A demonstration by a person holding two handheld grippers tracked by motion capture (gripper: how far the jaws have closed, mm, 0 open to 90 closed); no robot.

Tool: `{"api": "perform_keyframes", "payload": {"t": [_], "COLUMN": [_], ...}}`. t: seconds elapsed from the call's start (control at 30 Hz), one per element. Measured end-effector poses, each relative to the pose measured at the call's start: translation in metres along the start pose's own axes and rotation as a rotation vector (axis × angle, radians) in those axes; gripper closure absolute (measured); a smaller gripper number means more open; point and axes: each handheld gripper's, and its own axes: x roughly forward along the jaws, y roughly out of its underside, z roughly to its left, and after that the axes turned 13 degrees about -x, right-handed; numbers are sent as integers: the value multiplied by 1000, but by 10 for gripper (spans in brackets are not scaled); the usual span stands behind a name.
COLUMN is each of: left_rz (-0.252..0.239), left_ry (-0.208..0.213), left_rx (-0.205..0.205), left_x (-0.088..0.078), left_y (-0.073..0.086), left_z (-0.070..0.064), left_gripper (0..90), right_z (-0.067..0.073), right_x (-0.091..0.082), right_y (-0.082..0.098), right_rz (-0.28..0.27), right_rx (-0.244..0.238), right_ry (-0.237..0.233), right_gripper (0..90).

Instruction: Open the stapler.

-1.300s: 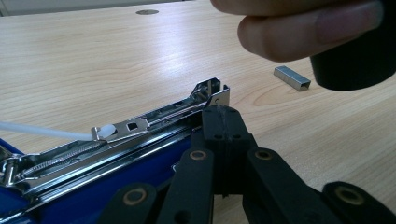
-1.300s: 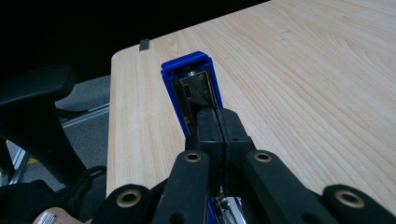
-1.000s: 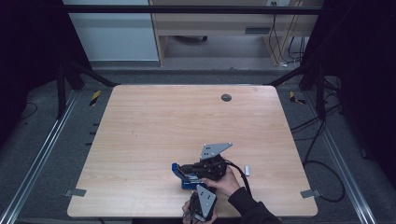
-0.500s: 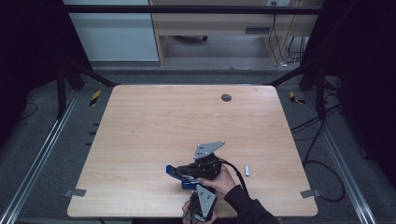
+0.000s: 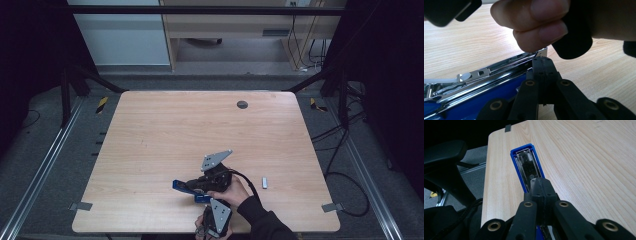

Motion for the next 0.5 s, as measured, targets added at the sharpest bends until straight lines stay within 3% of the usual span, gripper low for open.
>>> {"api": "perform_keyframes", "payload": {"t": [0.5], "left_rz": [-4], "left_ry": [-3], "left_rx": [-1], "left_x": [0], "left_y": [1], "left_z": [1], "left_gripper": [900], "right_z": [-6], "right_x": [12], "right_y": [-2], "right_rz": [77], "right_rx": [24], "right_ry": [-34], "right_gripper": [900]}}
